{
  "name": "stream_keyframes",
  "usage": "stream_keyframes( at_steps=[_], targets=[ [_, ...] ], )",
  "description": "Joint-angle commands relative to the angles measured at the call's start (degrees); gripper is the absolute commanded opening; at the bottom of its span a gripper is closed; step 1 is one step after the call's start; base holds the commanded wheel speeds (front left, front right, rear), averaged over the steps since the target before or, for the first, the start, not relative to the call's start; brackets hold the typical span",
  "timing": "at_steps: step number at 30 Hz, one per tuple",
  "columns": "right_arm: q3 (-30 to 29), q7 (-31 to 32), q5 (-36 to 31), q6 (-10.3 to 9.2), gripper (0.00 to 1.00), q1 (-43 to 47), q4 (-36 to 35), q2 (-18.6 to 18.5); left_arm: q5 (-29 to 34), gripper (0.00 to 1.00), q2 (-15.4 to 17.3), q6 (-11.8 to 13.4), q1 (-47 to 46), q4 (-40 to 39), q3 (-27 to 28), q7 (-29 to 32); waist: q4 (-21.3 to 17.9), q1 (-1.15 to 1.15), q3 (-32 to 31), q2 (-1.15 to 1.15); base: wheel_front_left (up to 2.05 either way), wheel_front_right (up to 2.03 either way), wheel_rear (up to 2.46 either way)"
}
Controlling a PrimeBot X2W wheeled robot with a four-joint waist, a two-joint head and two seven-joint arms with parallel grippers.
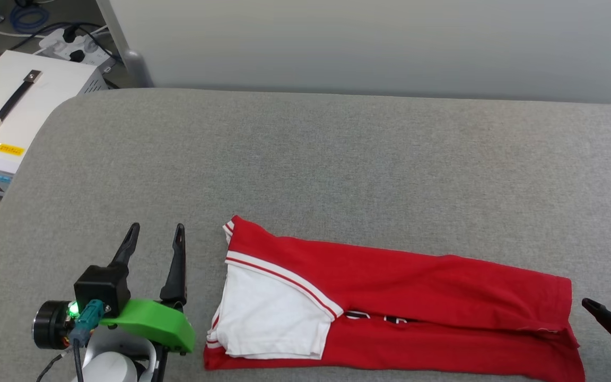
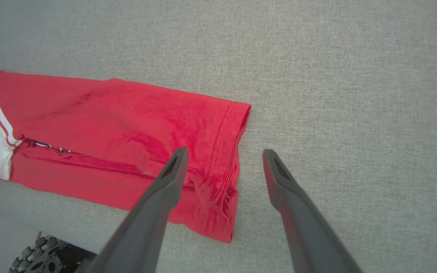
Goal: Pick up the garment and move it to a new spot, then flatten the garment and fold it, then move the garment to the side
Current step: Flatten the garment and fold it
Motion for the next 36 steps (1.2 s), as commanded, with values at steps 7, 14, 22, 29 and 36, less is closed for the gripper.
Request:
stream_keyframes(
  at_steps=[7,14,22,29,36],
  targets=[
    [1.46,4.18,-0.17,-0.03,1.00,-5.29,8.11,0.71,8.05,1.00,-6.89,-4.64,3.83,-0.28,8.45,-0.34,3.63,0.00,4.18,0.00,0.00,0.00,0.00],
    [5.14,4.07,0.41,-0.03,1.00,-7.63,13.19,1.35,13.08,1.00,-12.66,-9.69,5.15,1.26,13.75,-0.34,5.68,0.00,6.88,0.00,0.00,0.00,0.00],
    [11.67,3.30,3.73,-0.03,1.00,-7.43,16.20,2.78,18.77,1.00,-18.72,-14.76,5.60,2.39,19.15,-0.34,6.38,0.00,8.02,0.00,0.00,0.00,0.00],
    [14.12,1.95,4.92,-0.03,0.15,-6.51,15.95,1.66,22.58,1.00,-22.49,-17.26,7.01,2.62,23.05,-0.35,5.76,0.00,7.20,0.00,0.00,0.00,0.00],
    [13.22,-1.12,5.75,-0.03,0.00,-5.86,16.79,-0.49,25.98,1.00,-24.91,-19.50,8.69,3.16,25.73,-0.35,4.82,0.00,5.26,0.00,0.00,0.00,0.00]
  ],
)
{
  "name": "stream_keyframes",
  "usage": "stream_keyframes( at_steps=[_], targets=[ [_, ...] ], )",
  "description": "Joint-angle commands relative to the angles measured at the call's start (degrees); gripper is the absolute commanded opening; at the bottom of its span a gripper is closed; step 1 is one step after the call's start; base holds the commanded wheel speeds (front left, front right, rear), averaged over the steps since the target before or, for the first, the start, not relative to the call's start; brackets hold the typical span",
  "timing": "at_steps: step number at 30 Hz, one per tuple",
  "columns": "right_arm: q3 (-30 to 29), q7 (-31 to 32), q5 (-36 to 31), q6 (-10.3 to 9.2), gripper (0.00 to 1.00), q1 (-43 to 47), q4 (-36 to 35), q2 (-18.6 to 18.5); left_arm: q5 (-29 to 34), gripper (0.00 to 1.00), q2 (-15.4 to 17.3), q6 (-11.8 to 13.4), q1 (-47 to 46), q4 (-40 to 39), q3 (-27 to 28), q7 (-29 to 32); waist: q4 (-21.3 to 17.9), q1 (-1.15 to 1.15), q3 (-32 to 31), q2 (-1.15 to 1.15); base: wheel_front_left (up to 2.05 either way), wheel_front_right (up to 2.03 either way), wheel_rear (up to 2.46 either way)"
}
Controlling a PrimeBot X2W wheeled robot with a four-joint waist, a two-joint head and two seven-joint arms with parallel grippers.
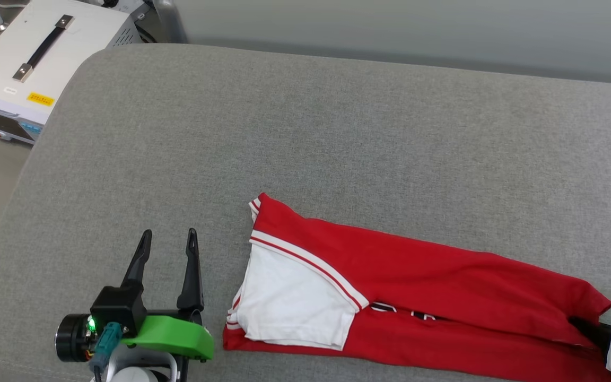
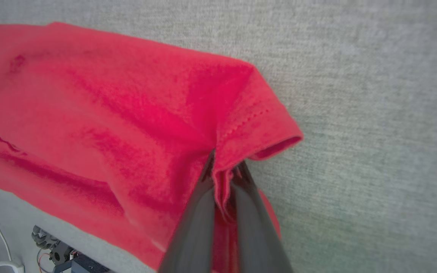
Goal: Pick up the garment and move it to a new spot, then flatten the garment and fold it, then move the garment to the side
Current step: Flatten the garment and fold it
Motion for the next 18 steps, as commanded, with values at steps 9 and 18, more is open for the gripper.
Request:
stream_keyframes(
  at_steps=[9,18],
  targets=[
    [-2.22,-4.04,-0.98,0.29,0.00,0.18,2.96,-3.74,3.33,1.00,-2.18,-2.26,2.63,0.31,2.13,-0.34,-1.15,0.00,-2.35,0.00,0.00,0.00,0.00],
    [-6.41,-5.48,-3.10,0.29,0.00,-0.95,8.89,-7.17,5.16,1.00,-3.06,-3.57,3.42,0.94,2.52,-0.34,-1.21,0.00,-3.53,0.00,0.00,0.00,0.00]
  ],
)
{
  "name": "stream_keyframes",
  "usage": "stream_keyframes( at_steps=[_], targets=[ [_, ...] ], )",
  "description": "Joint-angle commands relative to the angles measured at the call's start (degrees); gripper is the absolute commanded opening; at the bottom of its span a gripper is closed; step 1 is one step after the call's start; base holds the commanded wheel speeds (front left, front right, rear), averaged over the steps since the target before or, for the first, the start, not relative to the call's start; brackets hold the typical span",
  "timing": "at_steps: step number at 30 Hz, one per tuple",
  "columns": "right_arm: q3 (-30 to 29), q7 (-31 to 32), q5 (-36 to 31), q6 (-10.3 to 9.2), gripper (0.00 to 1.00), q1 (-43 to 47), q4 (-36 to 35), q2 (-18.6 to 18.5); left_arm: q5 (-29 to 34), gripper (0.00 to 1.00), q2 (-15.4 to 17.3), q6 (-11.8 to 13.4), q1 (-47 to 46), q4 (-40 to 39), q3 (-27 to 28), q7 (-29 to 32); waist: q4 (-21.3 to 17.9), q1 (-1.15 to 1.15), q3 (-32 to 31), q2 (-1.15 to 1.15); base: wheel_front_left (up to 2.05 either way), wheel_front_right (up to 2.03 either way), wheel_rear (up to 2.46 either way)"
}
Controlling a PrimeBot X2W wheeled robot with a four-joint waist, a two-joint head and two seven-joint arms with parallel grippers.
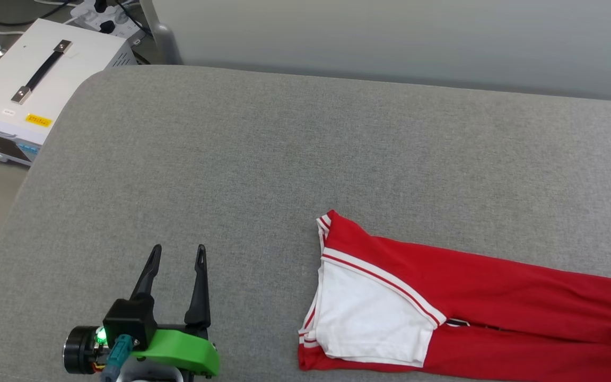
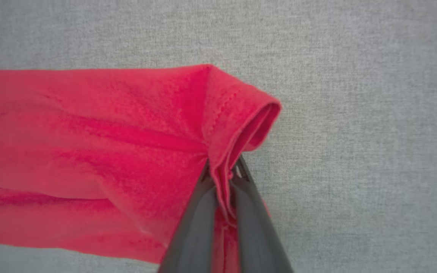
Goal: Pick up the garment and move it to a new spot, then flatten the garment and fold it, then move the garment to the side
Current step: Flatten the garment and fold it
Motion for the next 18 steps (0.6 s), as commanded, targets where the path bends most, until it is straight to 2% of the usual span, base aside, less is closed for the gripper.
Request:
stream_keyframes(
  at_steps=[1,4,9,18],
  targets=[
    [-0.47,-0.39,-0.19,-0.05,0.00,-0.71,0.27,-0.39,0.59,1.00,-0.24,-0.33,1.32,0.19,0.27,-0.34,-0.04,0.00,-0.48,0.00,0.00,0.00,0.00],
    [-0.90,-0.21,0.70,-0.05,0.00,-0.02,-1.06,-0.30,1.11,1.00,-0.38,-0.45,1.91,0.25,0.47,-0.34,-0.16,0.00,-1.36,0.00,0.00,0.00,0.00],
    [-1.94,1.16,2.65,-0.05,0.00,2.76,-7.17,0.17,1.75,1.00,-0.53,-0.44,2.78,0.15,1.35,-0.34,-0.53,0.00,-2.82,0.00,0.00,0.00,0.00],
    [-1.32,7.44,5.19,-0.05,0.00,5.35,-21.93,5.44,2.31,1.00,-0.73,-0.93,2.90,0.16,1.74,-0.34,-0.57,0.00,-3.02,0.00,0.00,0.00,0.00]
  ],
)
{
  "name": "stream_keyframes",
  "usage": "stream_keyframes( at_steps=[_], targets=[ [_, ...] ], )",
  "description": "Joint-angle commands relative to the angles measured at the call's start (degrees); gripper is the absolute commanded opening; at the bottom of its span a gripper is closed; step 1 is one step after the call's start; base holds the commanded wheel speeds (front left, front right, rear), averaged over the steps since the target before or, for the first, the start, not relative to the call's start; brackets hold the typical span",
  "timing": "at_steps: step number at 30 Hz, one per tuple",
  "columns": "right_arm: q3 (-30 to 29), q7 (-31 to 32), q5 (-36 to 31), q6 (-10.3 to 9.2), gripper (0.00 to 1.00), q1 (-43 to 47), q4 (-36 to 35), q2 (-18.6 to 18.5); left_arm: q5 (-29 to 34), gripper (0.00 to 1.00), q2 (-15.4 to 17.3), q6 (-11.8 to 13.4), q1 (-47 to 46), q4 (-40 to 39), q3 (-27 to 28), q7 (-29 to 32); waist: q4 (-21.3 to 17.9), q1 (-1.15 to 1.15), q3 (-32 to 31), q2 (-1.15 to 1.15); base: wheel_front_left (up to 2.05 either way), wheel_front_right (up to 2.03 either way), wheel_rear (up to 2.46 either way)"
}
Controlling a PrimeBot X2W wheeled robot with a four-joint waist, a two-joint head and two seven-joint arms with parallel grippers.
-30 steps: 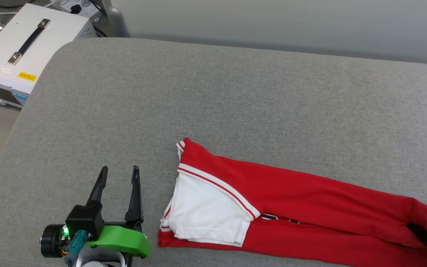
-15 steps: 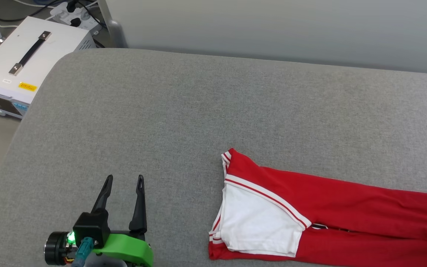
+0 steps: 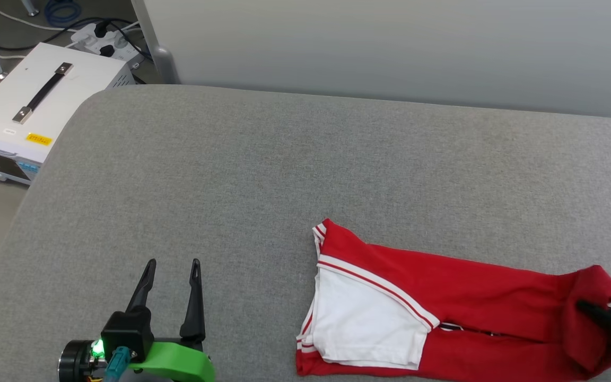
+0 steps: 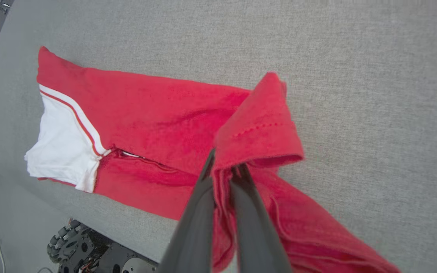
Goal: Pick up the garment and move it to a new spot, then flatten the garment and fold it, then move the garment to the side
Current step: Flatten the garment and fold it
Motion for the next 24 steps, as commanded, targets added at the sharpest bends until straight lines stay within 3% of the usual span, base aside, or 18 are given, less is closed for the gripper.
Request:
stream_keyframes(
  at_steps=[1,11,19,20,24],
  targets=[
    [0.57,0.81,-0.18,-0.03,0.00,-0.01,-1.74,0.94,0.60,1.00,-0.38,-0.43,0.47,0.07,-0.08,-0.34,0.26,0.00,0.27,0.00,0.00,0.00,0.00],
    [10.76,4.38,-4.04,-0.03,0.00,-8.25,-6.34,7.22,0.57,1.00,-0.56,-0.63,-1.34,0.60,-1.17,-0.34,2.14,0.00,1.91,0.00,0.00,0.00,0.00],
    [21.99,1.52,-6.86,-0.03,0.00,-17.62,-0.88,11.30,0.27,1.00,-0.63,-0.46,-2.85,0.80,-2.03,-0.34,3.49,0.00,3.60,0.00,0.00,0.00,0.00],
    [25.90,-0.50,-8.04,-0.03,0.00,-21.36,2.12,12.37,0.02,1.00,-0.64,-0.33,-3.37,0.86,-2.50,-0.34,3.91,0.00,4.35,0.00,0.00,0.00,0.00],
    [30.46,-2.92,-9.68,-0.03,0.00,-25.80,6.43,13.85,-0.51,1.00,-0.65,0.01,-4.05,0.92,-3.19,-0.34,4.32,0.00,5.31,0.00,0.00,0.00,0.00]
  ],
)
